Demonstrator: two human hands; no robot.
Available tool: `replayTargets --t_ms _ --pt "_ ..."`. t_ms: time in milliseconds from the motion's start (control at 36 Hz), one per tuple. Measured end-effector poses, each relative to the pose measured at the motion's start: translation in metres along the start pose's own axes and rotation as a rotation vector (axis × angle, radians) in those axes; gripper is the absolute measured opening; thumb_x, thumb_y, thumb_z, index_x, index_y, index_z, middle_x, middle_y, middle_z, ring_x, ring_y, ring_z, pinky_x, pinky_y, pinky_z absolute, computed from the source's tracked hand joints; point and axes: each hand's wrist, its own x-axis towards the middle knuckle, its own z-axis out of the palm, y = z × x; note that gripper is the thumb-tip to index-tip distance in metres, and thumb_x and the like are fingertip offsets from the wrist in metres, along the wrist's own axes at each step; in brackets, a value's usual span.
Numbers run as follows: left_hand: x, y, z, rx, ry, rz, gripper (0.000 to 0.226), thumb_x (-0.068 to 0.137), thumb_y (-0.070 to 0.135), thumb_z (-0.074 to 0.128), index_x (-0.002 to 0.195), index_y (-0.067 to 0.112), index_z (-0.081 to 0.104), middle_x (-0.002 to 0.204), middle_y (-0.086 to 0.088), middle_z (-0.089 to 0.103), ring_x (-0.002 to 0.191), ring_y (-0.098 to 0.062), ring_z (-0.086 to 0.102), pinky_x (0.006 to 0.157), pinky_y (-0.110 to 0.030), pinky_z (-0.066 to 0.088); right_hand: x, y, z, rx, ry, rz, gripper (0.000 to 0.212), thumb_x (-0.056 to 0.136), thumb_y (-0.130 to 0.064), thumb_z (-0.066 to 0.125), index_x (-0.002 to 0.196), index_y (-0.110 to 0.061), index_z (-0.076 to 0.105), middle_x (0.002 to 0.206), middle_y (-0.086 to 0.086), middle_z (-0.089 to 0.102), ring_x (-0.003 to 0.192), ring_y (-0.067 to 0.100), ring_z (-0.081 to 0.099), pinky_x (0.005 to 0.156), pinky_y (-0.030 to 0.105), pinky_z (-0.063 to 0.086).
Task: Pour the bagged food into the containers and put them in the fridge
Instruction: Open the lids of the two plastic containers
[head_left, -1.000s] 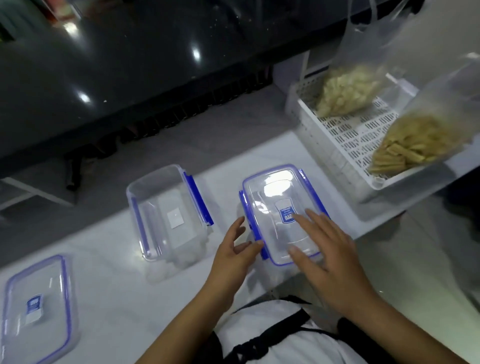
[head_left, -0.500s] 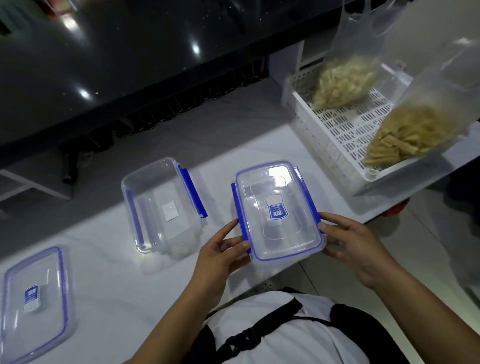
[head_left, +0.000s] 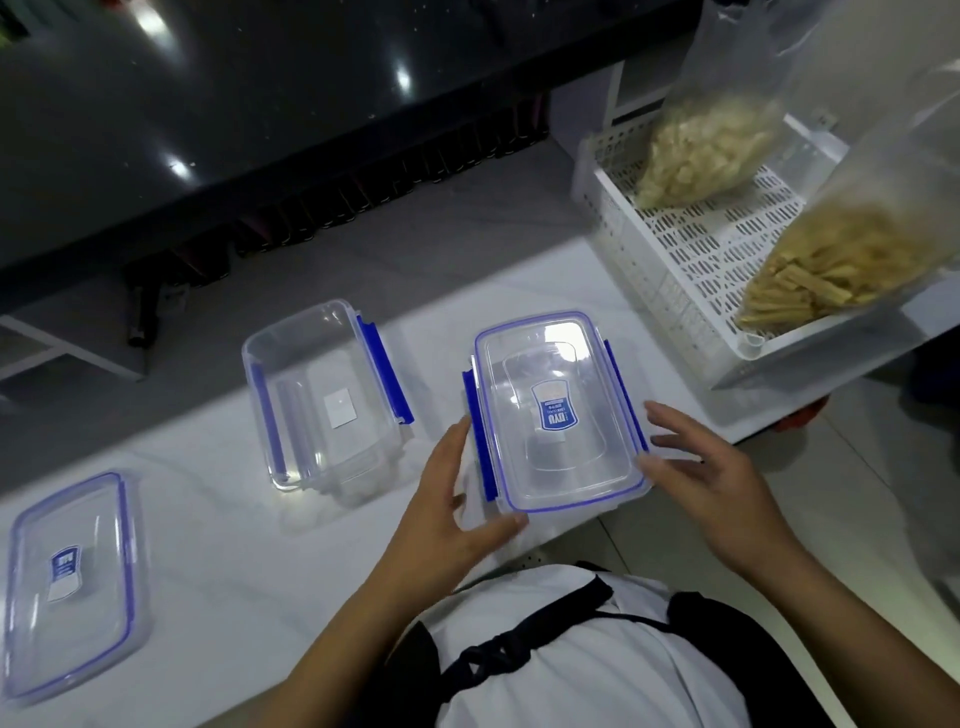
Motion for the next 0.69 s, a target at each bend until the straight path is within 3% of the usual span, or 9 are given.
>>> replayTargets --t_ms 56,139,194,250,306,444,694 --pt "0.000 0.001 0.003 0.175 -0.035 0.077 0.108 0.068 0.069 0.076 0.149 0.061 0.005 0.158 0.037 0.008 0.144 0.013 0.013 0.113 -0.019 0.024 -0.002 -0.002 0.000 -0.223 -0.177 -0.105 0.075 0.077 -0.045 0.080 0.142 -0.051 0.044 0.148 -0.019 0.046 0.136 -0.001 0.039 0.108 0.028 0.037" --pt "0.003 0.006 0.009 0.249 0.008 0.114 0.108 0.074 0.051 0.082 0.154 0.050 0.010 0.162 0.027 0.010 0.146 0.010 0.011 0.117 -0.015 0.018 0.003 -0.006 0.004 -0.668 -0.305 -0.183 0.091 0.070 -0.069 0.071 0.142 -0.069 0.015 0.162 -0.014 0.019 0.150 0.007 0.007 0.121 0.036 0.017" --pt "0.007 0.010 0.012 0.262 0.033 0.109 0.108 0.074 0.046 0.084 0.155 0.045 0.012 0.163 0.023 0.013 0.147 0.007 0.014 0.116 -0.012 0.018 0.012 -0.009 0.007 -0.823 -0.327 -0.205 0.093 0.073 -0.070 0.068 0.137 -0.071 0.000 0.165 -0.008 0.014 0.151 0.010 -0.004 0.122 0.038 0.007" --pt "0.012 0.013 0.013 0.289 0.054 0.108 0.108 0.075 0.045 0.083 0.156 0.041 0.013 0.163 0.020 0.015 0.148 0.002 0.015 0.119 -0.019 0.019 0.024 -0.014 0.008 -0.900 -0.324 -0.215 0.098 0.074 -0.066 0.070 0.133 -0.071 -0.008 0.165 -0.006 0.014 0.151 0.015 -0.008 0.119 0.039 0.001" --pt "0.019 0.017 0.014 0.308 0.078 0.097 0.107 0.074 0.048 0.082 0.156 0.039 0.013 0.164 0.018 0.015 0.149 -0.003 0.014 0.121 -0.031 0.021 0.038 -0.020 0.007 -0.970 -0.322 -0.227 0.101 0.073 -0.067 0.069 0.137 -0.069 -0.008 0.165 -0.006 0.016 0.150 0.018 -0.010 0.118 0.040 0.000" --pt "0.050 0.028 0.013 0.363 0.141 0.078 0.108 0.072 0.051 0.083 0.155 0.036 0.017 0.162 0.014 0.022 0.149 -0.011 0.020 0.121 -0.044 0.027 0.079 -0.036 0.006 -1.116 -0.320 -0.282 0.101 0.075 -0.072 0.063 0.149 -0.058 -0.005 0.165 -0.005 0.017 0.151 0.023 -0.012 0.119 0.048 -0.002" --pt "0.112 0.030 0.004 0.343 0.207 0.083 0.109 0.072 0.051 0.084 0.156 0.037 0.016 0.161 0.010 0.024 0.149 -0.019 0.021 0.119 -0.049 0.030 0.142 -0.069 0.004 -1.128 -0.369 -0.349 0.096 0.076 -0.064 0.072 0.150 -0.056 0.012 0.160 0.001 0.031 0.153 0.021 -0.006 0.119 0.044 -0.004"
